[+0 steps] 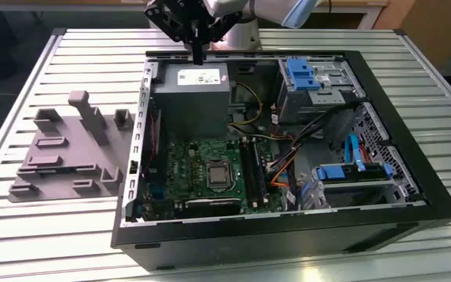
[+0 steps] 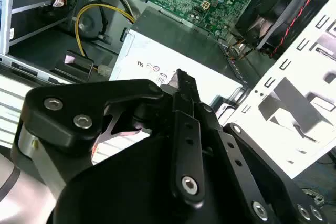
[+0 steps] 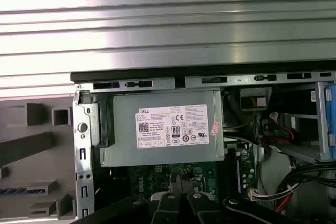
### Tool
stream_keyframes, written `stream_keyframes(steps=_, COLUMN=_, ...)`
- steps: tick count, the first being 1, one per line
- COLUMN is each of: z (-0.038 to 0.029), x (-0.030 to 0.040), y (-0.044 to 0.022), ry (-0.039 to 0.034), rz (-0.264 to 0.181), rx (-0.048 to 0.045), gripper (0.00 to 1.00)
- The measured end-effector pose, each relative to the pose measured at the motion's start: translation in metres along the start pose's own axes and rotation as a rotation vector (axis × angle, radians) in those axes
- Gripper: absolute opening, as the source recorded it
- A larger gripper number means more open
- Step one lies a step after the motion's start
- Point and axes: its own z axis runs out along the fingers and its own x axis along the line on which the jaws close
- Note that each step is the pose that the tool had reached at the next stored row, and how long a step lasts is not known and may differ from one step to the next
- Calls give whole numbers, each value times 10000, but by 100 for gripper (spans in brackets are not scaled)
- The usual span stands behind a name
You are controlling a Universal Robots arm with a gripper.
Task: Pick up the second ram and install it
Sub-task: 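Reach for the second ram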
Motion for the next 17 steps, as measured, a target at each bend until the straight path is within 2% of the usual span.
stream_keyframes(steps=17, z=2, x=37, y=-3, ry=-1, rz=0, rx=0, gripper=11)
